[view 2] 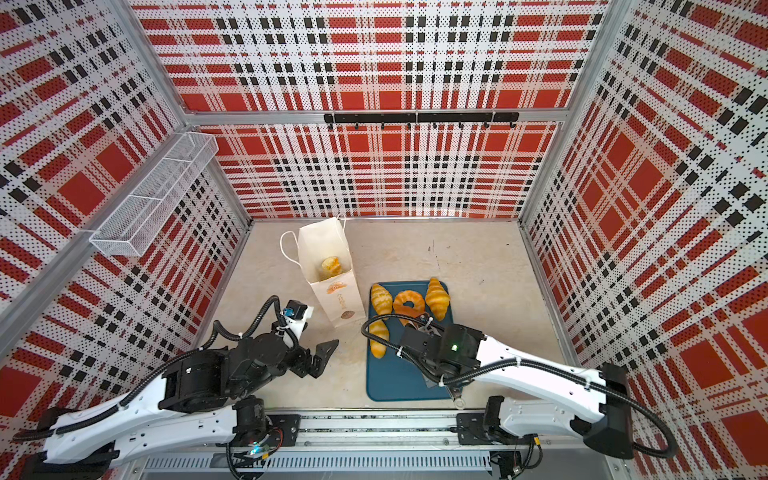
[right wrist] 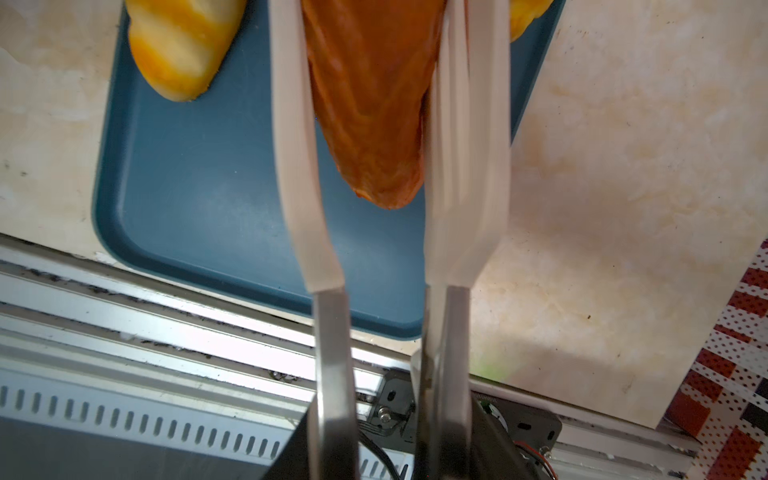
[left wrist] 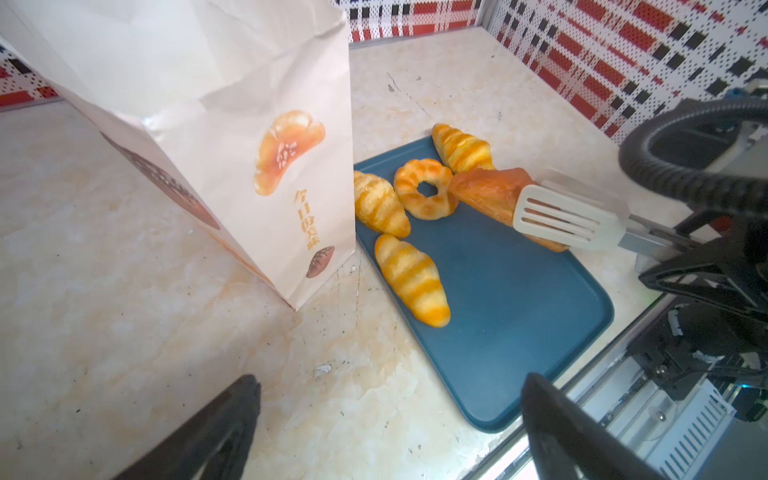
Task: Place the fake bread into the paper bag
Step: 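Squeeze the tongs on the triangular bread and lift it with the right gripper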
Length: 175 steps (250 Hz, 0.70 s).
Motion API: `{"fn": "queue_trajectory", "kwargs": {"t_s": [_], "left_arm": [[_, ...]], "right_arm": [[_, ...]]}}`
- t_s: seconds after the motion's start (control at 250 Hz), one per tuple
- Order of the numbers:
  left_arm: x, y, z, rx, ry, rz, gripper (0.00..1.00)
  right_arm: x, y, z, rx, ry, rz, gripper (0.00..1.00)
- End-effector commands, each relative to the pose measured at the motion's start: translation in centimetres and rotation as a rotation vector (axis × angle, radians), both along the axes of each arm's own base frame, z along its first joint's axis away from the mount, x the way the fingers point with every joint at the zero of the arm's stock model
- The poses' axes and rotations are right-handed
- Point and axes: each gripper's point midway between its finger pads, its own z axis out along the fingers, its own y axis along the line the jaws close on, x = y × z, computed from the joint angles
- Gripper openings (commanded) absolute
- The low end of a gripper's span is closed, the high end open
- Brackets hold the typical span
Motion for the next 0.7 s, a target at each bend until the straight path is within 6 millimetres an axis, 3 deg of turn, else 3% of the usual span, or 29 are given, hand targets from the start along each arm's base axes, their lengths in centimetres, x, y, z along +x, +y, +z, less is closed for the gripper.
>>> {"fn": "queue_trajectory", "kwargs": {"t_s": [0.0, 0.236, 0.696], "left_arm": [[0.4, 0.4, 1.8, 0.018, -0.056, -0.002, 0.99], [0.7, 0.1, 4.2, 0.044, -0.110, -0.039, 0.99], [3.2, 0.7, 5.9, 0.036, -0.071, -0.025, 0.99]], "right_arm": [[0.9, 0.5, 1.9, 0.084, -0.074, -0.020, 0.39], [1.6, 1.6, 4.7, 0.168, -0.135, 0.023, 0.40], [3.7, 4.5, 10.0, 0.309, -0.233, 0.120, 0.40]]}}
